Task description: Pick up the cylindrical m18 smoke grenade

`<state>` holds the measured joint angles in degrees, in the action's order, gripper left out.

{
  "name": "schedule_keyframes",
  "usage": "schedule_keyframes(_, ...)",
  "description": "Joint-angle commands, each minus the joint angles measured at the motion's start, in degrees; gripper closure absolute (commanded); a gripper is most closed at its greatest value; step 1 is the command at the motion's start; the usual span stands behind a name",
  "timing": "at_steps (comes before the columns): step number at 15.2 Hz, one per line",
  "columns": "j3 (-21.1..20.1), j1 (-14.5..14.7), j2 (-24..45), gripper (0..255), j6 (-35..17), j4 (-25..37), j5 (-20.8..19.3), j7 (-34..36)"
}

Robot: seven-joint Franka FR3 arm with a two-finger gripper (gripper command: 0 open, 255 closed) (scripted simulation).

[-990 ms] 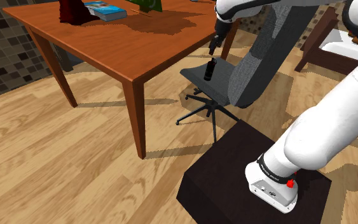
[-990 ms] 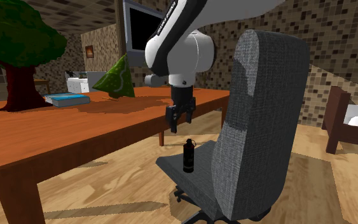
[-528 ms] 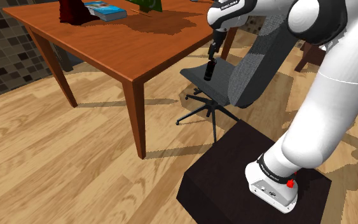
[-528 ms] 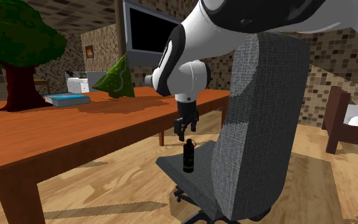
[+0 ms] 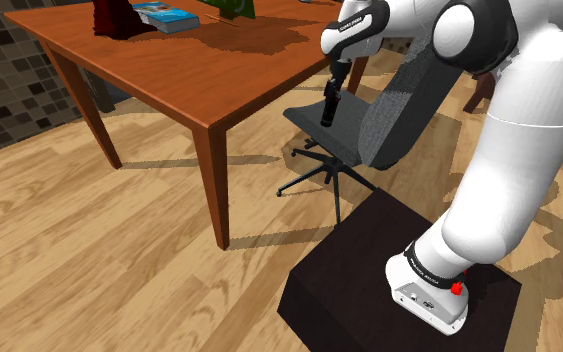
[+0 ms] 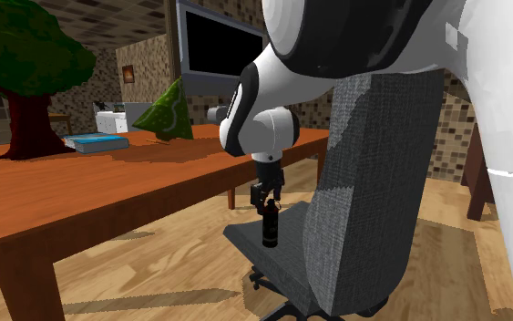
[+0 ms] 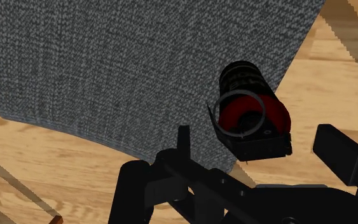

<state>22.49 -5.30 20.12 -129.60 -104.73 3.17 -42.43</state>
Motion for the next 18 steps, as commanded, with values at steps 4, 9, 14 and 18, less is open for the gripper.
schedule_keyframes(4, -0.08, -0.02, 0.3, 255, -0.59, -0.28, 0.13, -0.01)
schedule_keyframes(9, -0.07, -0.01, 0.25, 255, -0.59, -0.32, 0.12, -0.01)
schedule_keyframes(14, 0.15, 0.12, -0.72, 255, 1.37, 0.73, -0.31, 0.13)
schedule_keyframes(18, 0.39, 0.31, -1.99, 255, 4.03, 2.19, -0.87, 0.32)
